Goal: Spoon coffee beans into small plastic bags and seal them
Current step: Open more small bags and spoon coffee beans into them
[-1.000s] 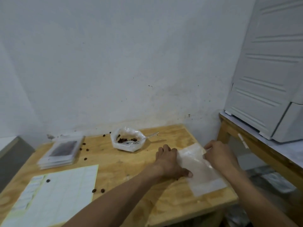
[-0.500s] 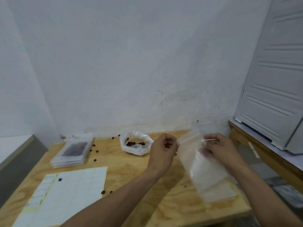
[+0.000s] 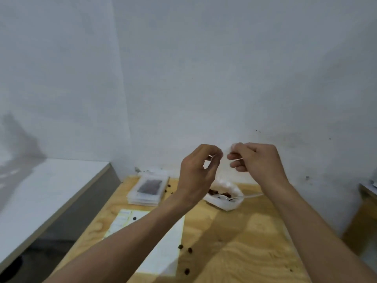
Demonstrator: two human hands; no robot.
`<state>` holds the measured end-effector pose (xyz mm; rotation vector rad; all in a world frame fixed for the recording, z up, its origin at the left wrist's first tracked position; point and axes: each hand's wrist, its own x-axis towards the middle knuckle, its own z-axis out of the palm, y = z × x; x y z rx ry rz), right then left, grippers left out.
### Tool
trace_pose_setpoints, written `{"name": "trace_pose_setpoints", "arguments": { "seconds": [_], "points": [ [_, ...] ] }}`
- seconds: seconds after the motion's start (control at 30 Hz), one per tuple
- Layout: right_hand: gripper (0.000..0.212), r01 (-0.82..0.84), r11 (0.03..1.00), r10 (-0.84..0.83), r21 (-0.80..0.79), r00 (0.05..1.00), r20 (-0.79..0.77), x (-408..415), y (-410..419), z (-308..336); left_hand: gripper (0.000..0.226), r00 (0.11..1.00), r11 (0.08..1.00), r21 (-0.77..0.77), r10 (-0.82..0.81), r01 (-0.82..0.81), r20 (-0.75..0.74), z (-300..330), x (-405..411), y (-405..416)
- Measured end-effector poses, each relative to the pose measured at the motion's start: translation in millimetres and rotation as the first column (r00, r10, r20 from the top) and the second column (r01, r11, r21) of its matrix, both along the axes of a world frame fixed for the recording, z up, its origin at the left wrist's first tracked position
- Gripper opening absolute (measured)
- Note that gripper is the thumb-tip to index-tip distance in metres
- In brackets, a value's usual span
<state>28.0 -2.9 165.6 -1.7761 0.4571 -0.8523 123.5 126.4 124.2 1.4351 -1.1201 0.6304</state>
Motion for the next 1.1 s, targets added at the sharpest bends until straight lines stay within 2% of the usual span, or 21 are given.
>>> {"name": "trace_pose_setpoints", "arguments": {
  "seconds": [0.1, 0.17, 0.23, 0.3, 0.47, 0.57, 0.73, 0.87, 0.93, 0.97, 1.03, 1.1],
  "points": [
    [0.022, -0.085, 0.992, 0.087, 0.09, 0.996, -0.02, 24, 15, -4, 0.004, 0.999, 1.0, 0.014, 0.022, -0.021, -0.039, -9, 14, 18],
    [0.023, -0.12, 0.99, 0.123, 0.07, 0.992, -0.035, 37, 24, -9, 0.013, 0.98, 0.998, 0.056, 0.013, -0.002, -0.2, -12, 18, 29],
    [0.027, -0.151, 0.988, 0.153, 0.031, 0.987, -0.053, 46, 32, -14, 0.025, 0.922, 0.998, 0.061, 0.005, 0.02, -0.387, -12, 20, 38],
    [0.031, -0.172, 0.985, 0.172, 0.0, 0.983, -0.07, 53, 38, -18, 0.029, 0.866, 0.999, 0.041, -0.01, 0.035, -0.5, -10, 24, 45],
    [0.035, -0.264, 0.961, 0.254, -0.082, 0.961, -0.113, 60, 40, -28, 0.022, 0.731, 0.974, 0.084, -0.098, 0.208, -0.675, -3, 37, 56],
    [0.035, -0.299, 0.949, 0.284, -0.1, 0.949, -0.14, 59, 34, -34, 0.012, 0.629, 0.957, 0.036, -0.161, 0.289, -0.761, -1, 44, 57],
    [0.033, -0.3, 0.953, 0.287, -0.047, 0.94, -0.187, 62, 22, -43, 0.006, 0.595, 0.979, 0.013, -0.113, 0.204, -0.796, -9, 44, 42],
    [0.027, -0.29, 0.957, 0.287, 0.008, 0.945, -0.156, 62, 19, -46, 0.017, 0.518, 0.996, -0.079, -0.092, 0.048, -0.85, -10, 44, 26],
    [0.028, -0.24, 0.97, 0.242, 0.034, 0.959, -0.147, 64, 18, -48, 0.018, 0.574, 0.999, -0.054, -0.041, -0.006, -0.818, -12, 44, 19],
    [0.029, -0.202, 0.978, 0.209, 0.057, 0.965, -0.156, 65, 16, -49, 0.017, 0.648, 1.0, -0.008, 0.01, -0.025, -0.761, -15, 42, 17],
    [0.03, -0.136, 0.984, 0.157, 0.119, 0.968, -0.194, 68, 10, -48, 0.014, 0.827, 0.995, 0.094, 0.077, -0.03, -0.556, -19, 36, 15],
    [0.029, -0.129, 0.972, 0.169, 0.196, 0.965, -0.202, 69, 2, -45, 0.012, 0.928, 0.991, 0.133, 0.043, 0.007, -0.371, -23, 31, 14]
  ]
}}
